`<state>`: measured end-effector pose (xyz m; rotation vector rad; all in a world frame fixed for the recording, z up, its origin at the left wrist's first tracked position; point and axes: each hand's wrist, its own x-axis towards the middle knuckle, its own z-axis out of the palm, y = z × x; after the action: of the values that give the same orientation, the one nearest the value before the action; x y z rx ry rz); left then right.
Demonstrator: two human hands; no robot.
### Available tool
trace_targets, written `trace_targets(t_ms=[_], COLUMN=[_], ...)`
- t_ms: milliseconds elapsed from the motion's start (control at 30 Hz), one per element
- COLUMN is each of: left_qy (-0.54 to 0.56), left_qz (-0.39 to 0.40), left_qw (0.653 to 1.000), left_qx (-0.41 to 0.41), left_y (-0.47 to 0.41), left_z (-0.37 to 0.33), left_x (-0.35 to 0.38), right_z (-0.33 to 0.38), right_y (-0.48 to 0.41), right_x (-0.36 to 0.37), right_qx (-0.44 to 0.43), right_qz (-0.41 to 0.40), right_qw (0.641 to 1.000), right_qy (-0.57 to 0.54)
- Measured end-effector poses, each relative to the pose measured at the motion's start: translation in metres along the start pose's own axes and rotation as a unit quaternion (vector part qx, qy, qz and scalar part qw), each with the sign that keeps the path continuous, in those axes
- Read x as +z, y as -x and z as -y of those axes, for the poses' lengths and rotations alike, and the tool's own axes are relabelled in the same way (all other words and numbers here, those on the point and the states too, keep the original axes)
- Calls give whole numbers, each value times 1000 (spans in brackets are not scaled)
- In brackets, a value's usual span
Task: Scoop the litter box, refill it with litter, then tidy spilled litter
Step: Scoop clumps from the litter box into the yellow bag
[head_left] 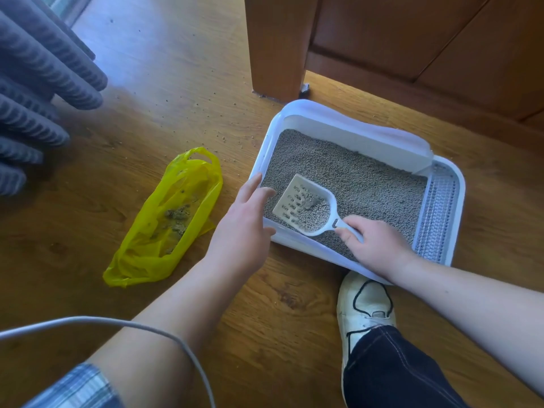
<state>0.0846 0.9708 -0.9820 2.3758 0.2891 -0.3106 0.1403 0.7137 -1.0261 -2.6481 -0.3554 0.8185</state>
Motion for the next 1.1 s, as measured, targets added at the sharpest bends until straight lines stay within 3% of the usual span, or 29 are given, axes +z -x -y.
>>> trace_targets(t_ms=[900,1100], left_qy=[-5,-6], left_qz=[-1,-4], left_qw=[1000,1000], left_qx=[3,6], left_y=[0,-1], left_z=[0,2], left_x=[-1,0], right_z=[-1,-4], right_y=[-1,-8], right_x=[-1,-1], right_qx=[3,47], right_qz=[-18,5], right_qw=[1000,999], right_qy=[9,14])
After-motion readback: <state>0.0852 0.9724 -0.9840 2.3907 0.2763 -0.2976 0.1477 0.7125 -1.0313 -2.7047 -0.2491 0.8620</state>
